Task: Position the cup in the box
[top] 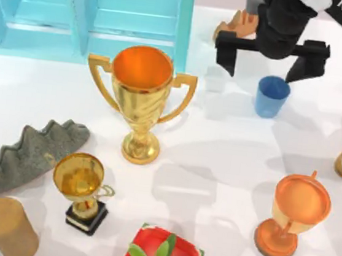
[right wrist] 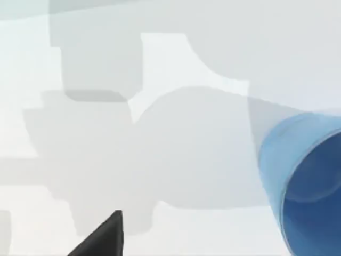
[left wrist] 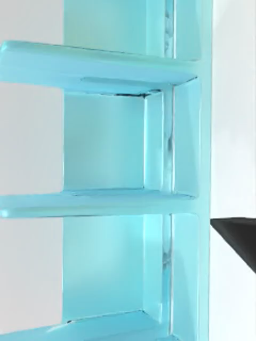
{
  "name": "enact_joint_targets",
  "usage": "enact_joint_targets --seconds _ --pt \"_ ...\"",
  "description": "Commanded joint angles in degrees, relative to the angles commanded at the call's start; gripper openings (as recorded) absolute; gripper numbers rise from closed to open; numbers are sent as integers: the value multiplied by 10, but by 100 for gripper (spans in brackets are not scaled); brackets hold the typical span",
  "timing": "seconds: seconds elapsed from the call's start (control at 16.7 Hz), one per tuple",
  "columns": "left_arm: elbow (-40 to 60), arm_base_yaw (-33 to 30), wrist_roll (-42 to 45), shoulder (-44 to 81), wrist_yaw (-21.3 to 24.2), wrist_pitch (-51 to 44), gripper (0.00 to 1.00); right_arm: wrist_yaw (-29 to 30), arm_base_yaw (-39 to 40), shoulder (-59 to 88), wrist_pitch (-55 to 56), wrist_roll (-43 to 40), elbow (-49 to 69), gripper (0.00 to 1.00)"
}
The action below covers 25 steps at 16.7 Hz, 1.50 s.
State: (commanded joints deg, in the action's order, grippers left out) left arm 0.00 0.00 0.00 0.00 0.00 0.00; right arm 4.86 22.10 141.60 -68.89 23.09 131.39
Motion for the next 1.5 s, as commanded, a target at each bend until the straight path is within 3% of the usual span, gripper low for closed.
enact_joint_targets --seconds 0.24,0.48,1.26,1.5 --pt "0 0 0 0 0 0 100 0 -3 22 82 -3 -62 100" --pt "0 0 0 0 0 0 100 0 -3 23 88 -3 -68 100" --pt "0 0 0 0 0 0 100 0 -3 23 88 -3 -68 2" --pt "0 0 0 0 0 0 100 0 -3 23 88 -3 -68 0"
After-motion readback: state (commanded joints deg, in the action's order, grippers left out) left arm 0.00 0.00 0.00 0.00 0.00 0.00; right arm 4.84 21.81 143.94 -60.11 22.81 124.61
